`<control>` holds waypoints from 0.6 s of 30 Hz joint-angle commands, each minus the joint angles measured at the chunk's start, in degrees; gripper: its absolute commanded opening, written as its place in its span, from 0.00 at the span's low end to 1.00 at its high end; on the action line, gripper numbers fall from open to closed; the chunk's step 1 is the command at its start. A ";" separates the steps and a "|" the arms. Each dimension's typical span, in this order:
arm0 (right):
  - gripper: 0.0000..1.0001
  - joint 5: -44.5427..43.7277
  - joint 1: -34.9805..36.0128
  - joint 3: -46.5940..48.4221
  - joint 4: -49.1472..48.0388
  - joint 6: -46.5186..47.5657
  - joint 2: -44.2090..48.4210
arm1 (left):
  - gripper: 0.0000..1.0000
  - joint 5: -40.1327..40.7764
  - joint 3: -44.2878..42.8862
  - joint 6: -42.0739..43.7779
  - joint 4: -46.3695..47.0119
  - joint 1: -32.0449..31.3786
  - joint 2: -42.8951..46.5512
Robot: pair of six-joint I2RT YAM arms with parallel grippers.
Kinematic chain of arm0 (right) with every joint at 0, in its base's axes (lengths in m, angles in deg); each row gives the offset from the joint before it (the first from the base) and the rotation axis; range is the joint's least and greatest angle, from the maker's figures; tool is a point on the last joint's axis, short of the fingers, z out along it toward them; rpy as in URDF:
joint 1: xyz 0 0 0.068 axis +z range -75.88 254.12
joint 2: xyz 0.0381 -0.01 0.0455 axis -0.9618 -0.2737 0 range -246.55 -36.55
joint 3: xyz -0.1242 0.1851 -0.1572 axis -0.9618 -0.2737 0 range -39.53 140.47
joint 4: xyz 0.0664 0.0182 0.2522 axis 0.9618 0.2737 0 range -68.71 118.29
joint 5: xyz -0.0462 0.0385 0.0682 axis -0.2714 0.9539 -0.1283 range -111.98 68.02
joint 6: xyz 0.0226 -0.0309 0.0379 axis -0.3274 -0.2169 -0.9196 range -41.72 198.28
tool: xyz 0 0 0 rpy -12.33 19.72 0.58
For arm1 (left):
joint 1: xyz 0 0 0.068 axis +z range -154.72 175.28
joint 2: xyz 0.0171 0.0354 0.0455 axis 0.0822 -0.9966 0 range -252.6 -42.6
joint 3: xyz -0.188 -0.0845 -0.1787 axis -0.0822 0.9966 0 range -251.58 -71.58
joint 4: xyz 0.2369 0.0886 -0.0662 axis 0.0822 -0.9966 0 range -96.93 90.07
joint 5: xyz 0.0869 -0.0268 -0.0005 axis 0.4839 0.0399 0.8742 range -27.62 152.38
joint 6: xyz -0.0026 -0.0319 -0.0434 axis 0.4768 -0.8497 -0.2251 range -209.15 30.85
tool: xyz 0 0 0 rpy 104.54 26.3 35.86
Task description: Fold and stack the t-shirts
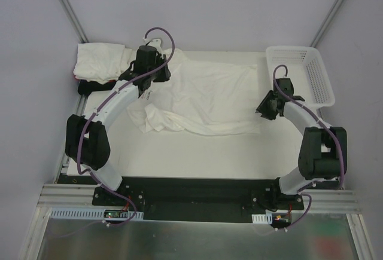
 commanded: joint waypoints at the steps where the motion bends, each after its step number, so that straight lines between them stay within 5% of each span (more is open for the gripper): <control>1: 0.37 -2.64 -0.43 -6.01 3.16 -0.53 12.40 | 0.21 -1.29 -0.63 0.67 1.18 -0.56 -0.38; 8: 0.26 -2.93 -0.35 -14.72 3.87 -0.36 23.14 | 0.22 -1.38 -0.72 0.58 1.18 -0.73 -0.56; 12: 0.10 -1.44 -0.44 -15.43 2.55 -0.71 21.48 | 0.21 -1.12 -0.81 0.67 1.18 -0.82 -0.38; 18: 0.10 1.82 -0.17 -14.99 0.00 -1.77 15.50 | 0.22 -0.59 -1.07 1.02 1.18 -0.82 -0.20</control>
